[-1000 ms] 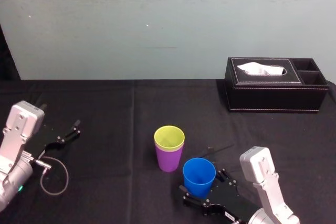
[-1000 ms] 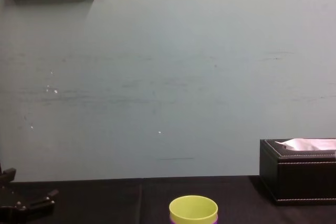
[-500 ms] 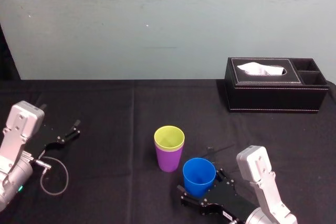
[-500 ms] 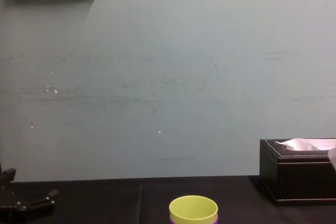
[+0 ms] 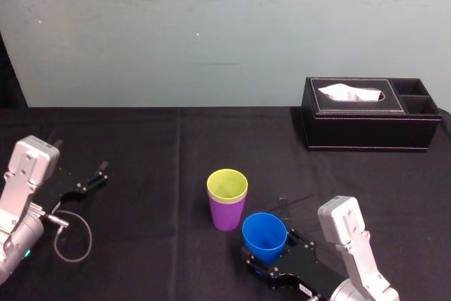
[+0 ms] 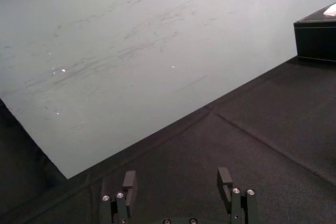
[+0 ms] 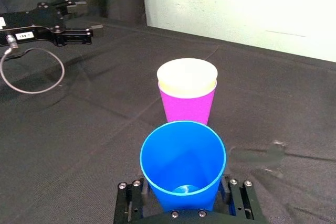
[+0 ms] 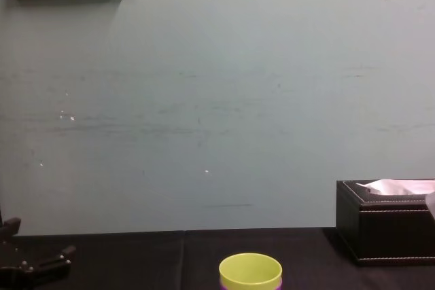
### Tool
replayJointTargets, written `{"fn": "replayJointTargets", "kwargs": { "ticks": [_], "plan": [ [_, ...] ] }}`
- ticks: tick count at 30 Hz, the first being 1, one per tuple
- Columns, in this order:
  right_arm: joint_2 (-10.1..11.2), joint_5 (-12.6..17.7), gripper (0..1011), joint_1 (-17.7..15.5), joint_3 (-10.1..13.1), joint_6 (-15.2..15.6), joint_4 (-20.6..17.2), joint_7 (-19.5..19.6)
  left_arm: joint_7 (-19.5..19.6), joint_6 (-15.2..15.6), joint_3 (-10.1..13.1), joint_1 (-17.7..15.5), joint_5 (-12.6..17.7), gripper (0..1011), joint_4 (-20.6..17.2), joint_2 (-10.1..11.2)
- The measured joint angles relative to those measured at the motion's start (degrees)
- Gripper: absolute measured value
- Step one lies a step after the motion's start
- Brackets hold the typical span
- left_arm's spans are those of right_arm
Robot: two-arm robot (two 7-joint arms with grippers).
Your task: Stack the three plastic cups sequentially using one hand.
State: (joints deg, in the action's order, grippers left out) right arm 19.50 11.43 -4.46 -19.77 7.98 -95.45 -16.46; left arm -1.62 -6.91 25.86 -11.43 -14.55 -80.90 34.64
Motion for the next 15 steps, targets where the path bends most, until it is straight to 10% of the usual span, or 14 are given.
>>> {"fn": "replayJointTargets", "kwargs": {
  "ticks": [15],
  "plan": [
    [0.87,2.27,731,0.40,1.41,2.78,-2.58,-1.72,0.00,0.00,0.00,0.00,0.00,1000,0.00,0.00]
  ]
}}
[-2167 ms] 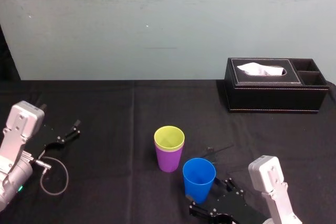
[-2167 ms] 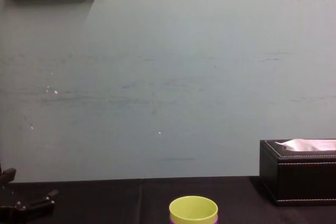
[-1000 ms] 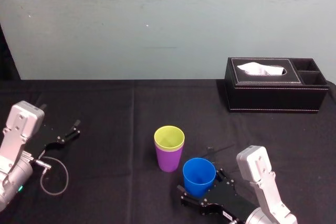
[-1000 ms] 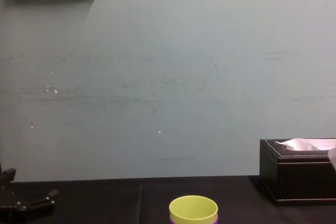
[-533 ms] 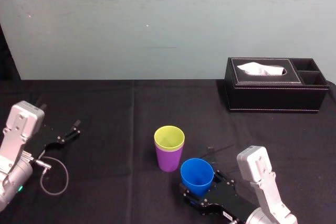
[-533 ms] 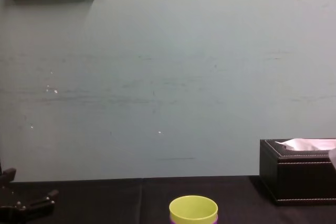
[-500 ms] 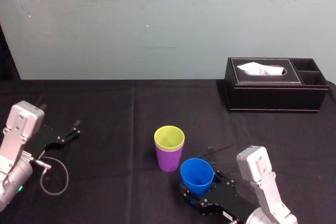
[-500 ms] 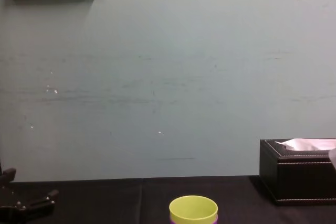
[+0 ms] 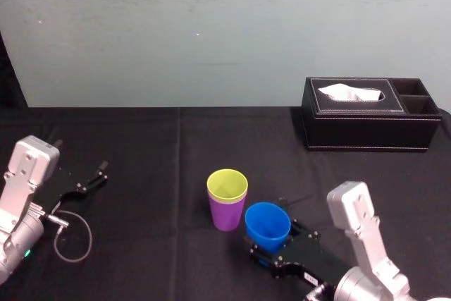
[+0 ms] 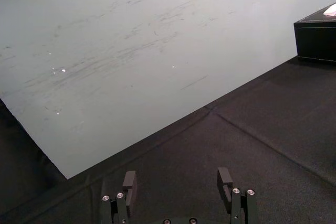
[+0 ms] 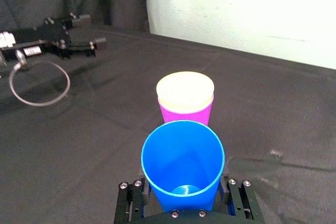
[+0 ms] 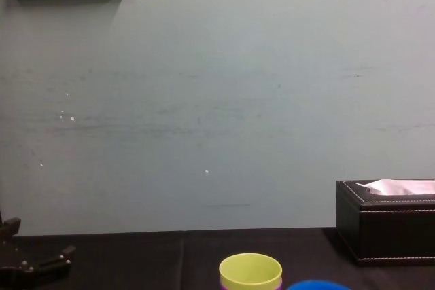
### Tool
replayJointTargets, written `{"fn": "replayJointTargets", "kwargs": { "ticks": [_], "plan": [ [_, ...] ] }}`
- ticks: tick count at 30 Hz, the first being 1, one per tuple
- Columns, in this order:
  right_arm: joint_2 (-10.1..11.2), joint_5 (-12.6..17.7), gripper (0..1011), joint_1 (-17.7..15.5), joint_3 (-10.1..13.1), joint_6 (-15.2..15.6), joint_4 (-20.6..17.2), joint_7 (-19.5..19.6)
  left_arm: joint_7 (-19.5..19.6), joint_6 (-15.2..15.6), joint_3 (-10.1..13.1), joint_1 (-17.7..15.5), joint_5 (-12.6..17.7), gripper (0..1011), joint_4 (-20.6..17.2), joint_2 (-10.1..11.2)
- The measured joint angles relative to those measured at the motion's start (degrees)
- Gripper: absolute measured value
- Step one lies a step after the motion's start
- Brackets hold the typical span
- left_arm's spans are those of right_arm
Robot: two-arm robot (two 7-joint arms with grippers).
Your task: Stack the three plastic cups sequentially using one hand.
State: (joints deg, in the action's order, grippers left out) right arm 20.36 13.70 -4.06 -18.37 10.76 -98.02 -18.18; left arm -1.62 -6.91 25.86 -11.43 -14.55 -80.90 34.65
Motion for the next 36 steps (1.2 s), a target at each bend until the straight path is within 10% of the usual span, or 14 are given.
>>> {"fn": "replayJointTargets", "kwargs": {
  "ticks": [16,36],
  "plan": [
    [4.20,6.71,731,7.80,1.17,11.39,-6.94,-4.50,0.00,0.00,0.00,0.00,0.00,1000,0.00,0.00],
    [2.53,9.84,731,19.97,-3.84,15.96,0.23,-6.10,0.00,0.00,0.00,0.00,0.00,1000,0.00,0.00]
  ]
}}
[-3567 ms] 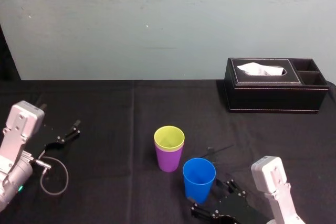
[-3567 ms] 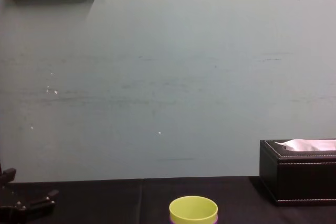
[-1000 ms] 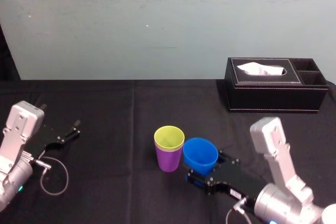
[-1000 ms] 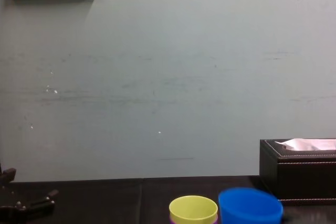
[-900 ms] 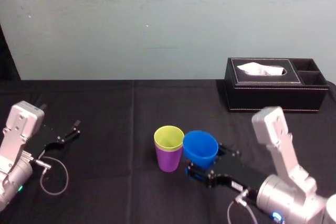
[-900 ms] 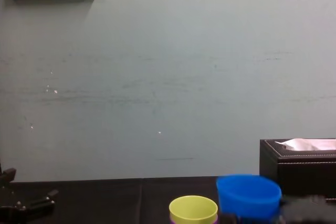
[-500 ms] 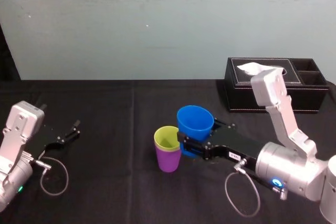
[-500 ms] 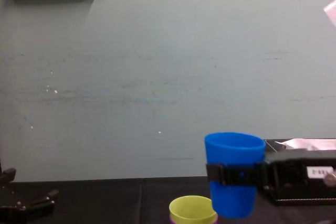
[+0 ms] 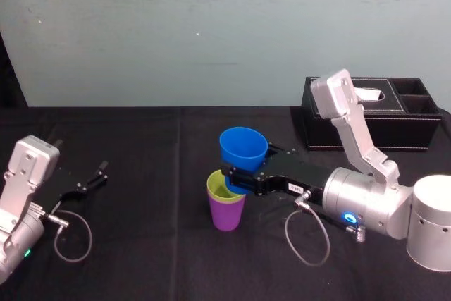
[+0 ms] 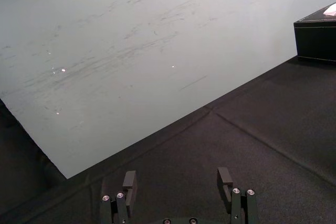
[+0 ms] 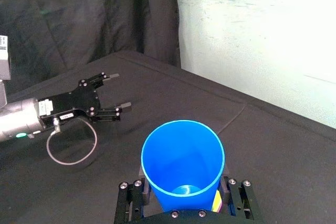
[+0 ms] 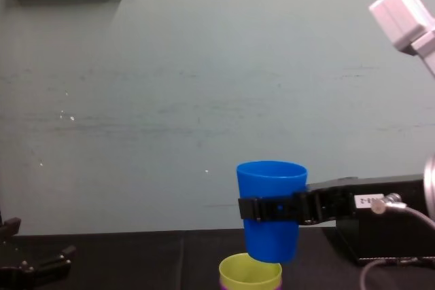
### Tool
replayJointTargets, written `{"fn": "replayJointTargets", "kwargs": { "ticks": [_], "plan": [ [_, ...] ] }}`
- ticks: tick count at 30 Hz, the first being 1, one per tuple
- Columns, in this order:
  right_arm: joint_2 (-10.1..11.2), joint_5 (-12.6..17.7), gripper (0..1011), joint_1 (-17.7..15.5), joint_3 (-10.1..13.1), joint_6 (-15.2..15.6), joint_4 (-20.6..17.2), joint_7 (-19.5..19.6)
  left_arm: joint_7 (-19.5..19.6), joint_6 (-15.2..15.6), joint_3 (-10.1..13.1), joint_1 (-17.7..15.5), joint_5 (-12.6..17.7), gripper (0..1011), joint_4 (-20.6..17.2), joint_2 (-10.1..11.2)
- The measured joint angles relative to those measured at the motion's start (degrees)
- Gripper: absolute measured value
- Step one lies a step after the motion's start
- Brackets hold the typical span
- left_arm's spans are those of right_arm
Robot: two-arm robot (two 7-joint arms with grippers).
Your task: Stack the three plastic cups sequentially using one hand.
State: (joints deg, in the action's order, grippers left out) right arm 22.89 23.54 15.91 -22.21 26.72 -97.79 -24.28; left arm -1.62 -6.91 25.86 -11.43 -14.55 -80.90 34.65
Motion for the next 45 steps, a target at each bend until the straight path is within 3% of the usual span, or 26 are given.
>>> {"fn": "replayJointTargets", "kwargs": {
  "ticks": [12,29,45],
  "plan": [
    [-0.81,0.24,731,3.88,-3.14,-1.27,5.07,-0.22,0.00,0.00,0.00,0.00,0.00,1000,0.00,0.00],
    [-0.62,1.17,731,4.91,-5.78,-4.39,8.29,0.62,0.00,0.00,0.00,0.00,0.00,1000,0.00,0.00],
    [-0.48,2.18,731,5.52,-7.03,-5.40,10.28,1.11,0.00,0.00,0.00,0.00,0.00,1000,0.00,0.00]
  ]
}}
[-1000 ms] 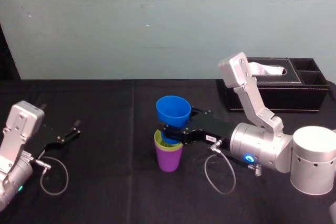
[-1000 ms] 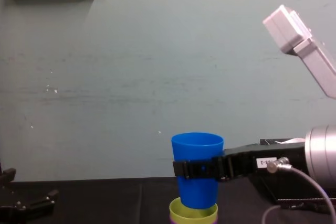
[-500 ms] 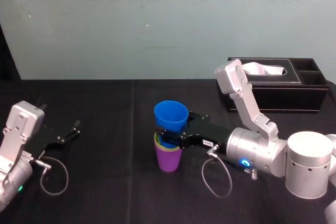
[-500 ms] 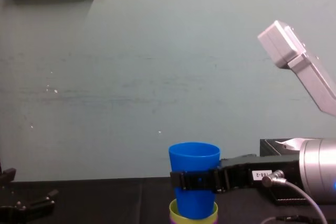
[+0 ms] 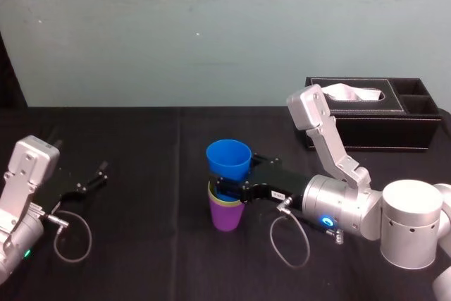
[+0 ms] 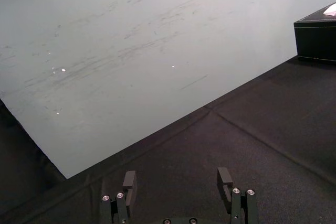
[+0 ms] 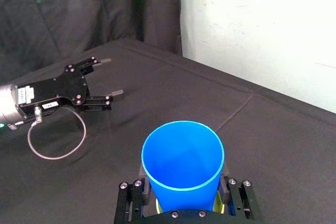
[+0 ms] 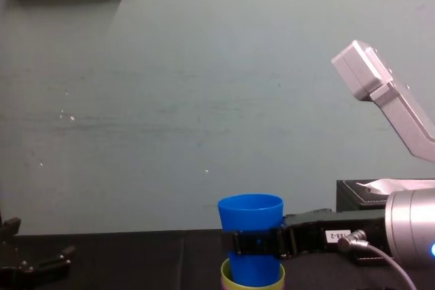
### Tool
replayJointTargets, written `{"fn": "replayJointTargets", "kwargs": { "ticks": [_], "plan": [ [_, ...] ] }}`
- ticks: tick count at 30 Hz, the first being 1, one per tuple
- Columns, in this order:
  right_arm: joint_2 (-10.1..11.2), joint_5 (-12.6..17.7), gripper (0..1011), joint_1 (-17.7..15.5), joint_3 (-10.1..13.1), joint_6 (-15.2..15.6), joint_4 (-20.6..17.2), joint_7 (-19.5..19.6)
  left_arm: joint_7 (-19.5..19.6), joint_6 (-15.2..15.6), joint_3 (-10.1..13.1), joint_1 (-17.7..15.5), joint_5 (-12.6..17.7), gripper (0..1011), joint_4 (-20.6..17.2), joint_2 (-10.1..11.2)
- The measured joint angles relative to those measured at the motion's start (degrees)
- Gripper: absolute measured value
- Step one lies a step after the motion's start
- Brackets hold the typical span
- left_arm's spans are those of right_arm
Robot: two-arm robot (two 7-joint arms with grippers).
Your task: Stack the three plastic cups sequentially using one hand.
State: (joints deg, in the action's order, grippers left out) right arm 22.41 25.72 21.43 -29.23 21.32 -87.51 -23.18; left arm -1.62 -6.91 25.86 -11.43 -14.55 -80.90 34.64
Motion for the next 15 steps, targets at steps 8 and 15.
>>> {"fn": "replayJointTargets", "kwargs": {
  "ticks": [8,15],
  "plan": [
    [0.00,0.16,731,0.35,-0.42,-0.44,0.39,0.07,0.00,0.00,0.00,0.00,0.00,1000,0.00,0.00],
    [0.00,0.16,731,0.41,-0.50,-0.56,0.48,0.05,0.00,0.00,0.00,0.00,0.00,1000,0.00,0.00]
  ]
}}
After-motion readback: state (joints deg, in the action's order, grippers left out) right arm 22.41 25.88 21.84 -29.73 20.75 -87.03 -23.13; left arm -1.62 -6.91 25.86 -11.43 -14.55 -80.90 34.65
